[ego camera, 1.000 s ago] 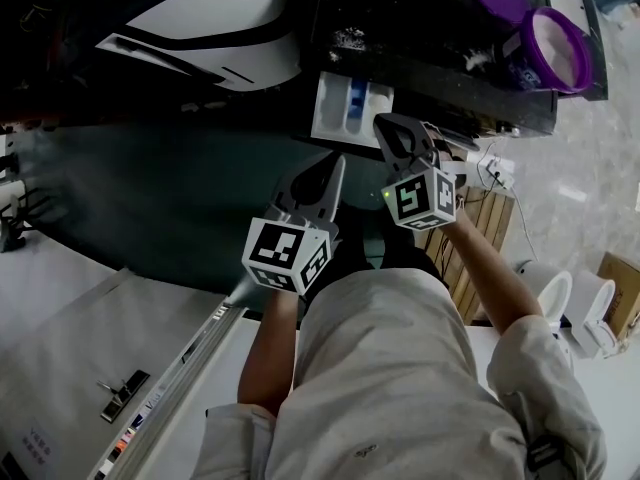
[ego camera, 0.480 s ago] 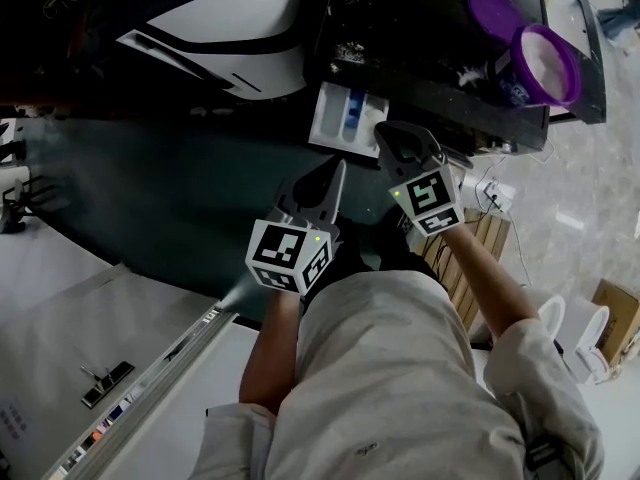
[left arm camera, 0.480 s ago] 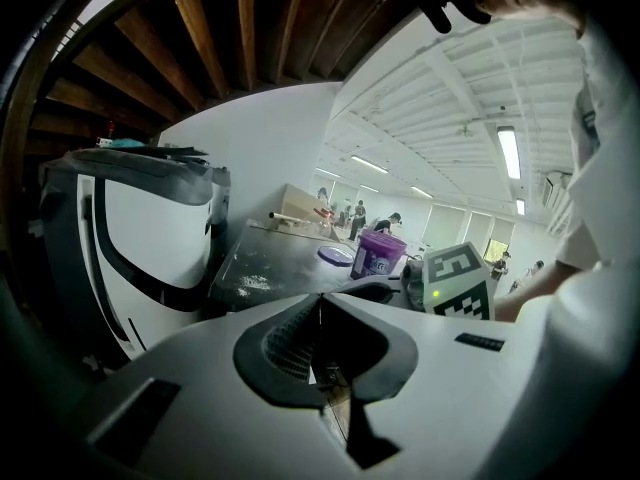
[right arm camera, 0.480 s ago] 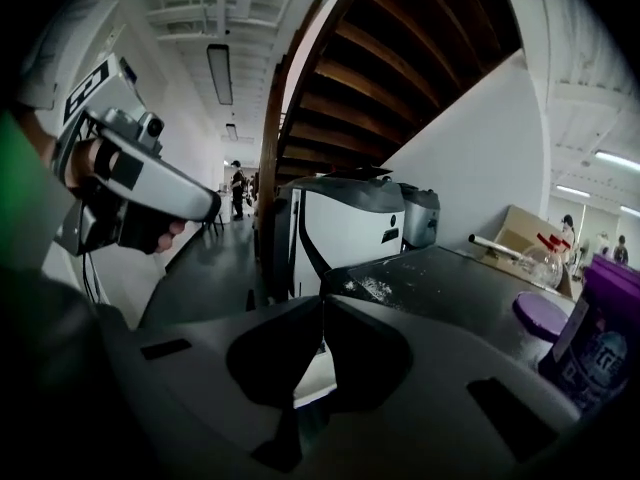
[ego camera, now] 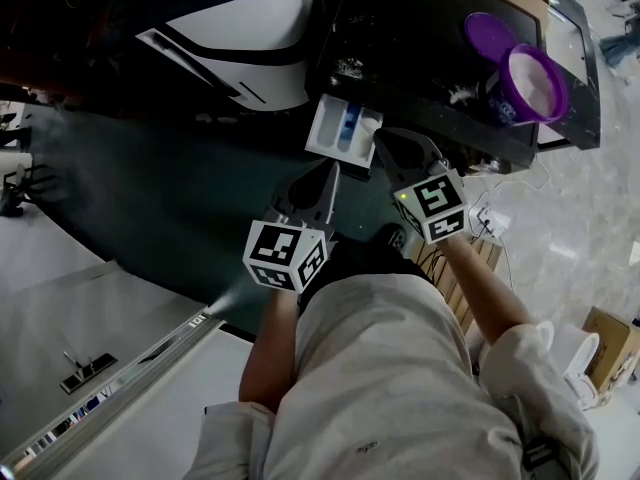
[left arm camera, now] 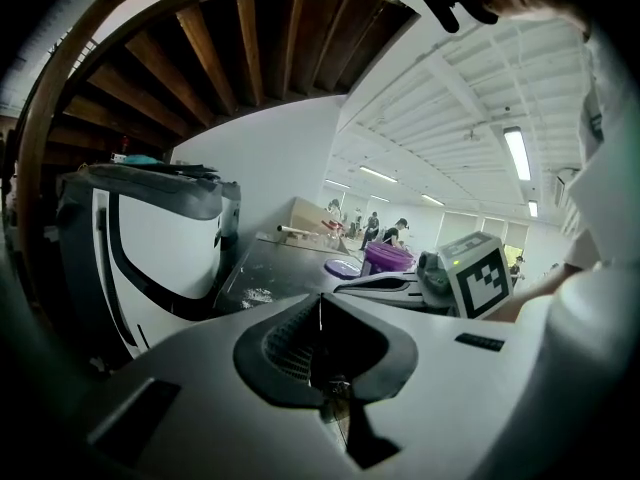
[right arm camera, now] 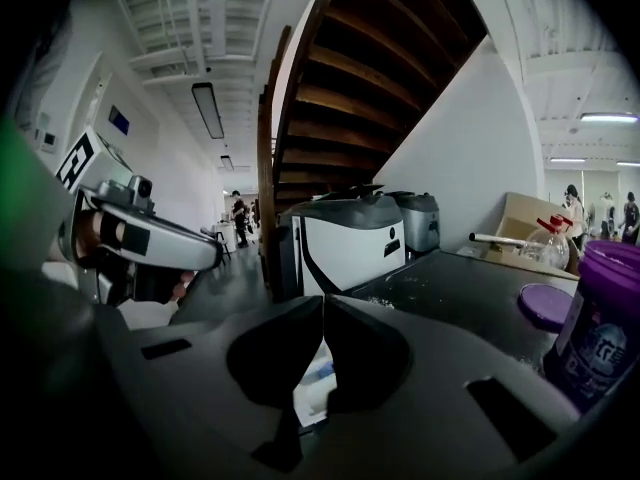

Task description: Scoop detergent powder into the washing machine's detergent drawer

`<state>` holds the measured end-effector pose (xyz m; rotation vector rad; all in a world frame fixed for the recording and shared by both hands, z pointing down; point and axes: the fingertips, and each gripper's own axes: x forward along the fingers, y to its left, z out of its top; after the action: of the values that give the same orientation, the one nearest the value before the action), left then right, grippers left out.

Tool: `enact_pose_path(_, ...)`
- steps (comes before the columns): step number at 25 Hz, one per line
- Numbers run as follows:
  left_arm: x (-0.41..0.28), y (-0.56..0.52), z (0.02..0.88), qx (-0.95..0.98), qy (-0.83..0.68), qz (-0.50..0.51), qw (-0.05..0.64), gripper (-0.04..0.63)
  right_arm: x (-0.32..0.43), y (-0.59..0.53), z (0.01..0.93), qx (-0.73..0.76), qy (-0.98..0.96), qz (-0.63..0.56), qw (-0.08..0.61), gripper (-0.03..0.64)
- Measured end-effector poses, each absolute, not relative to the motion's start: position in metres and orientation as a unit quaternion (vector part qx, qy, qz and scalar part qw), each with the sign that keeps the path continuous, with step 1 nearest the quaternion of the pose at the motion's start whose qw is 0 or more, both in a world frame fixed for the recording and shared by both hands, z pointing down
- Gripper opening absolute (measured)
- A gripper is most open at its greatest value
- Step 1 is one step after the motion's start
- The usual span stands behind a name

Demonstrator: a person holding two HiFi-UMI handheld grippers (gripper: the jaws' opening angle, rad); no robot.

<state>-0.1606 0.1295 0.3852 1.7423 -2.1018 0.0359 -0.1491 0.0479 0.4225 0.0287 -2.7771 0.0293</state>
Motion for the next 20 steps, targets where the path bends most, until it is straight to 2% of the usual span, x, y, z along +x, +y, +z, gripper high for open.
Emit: enact_pose_path(20, -0.140, 0.122, 0.353, 0.628, -0.761, 0.016, 0.162, 0.020, -0.109, 0.042, 0.358, 0.021, -0.991, 0.009, 0.131, 0.009)
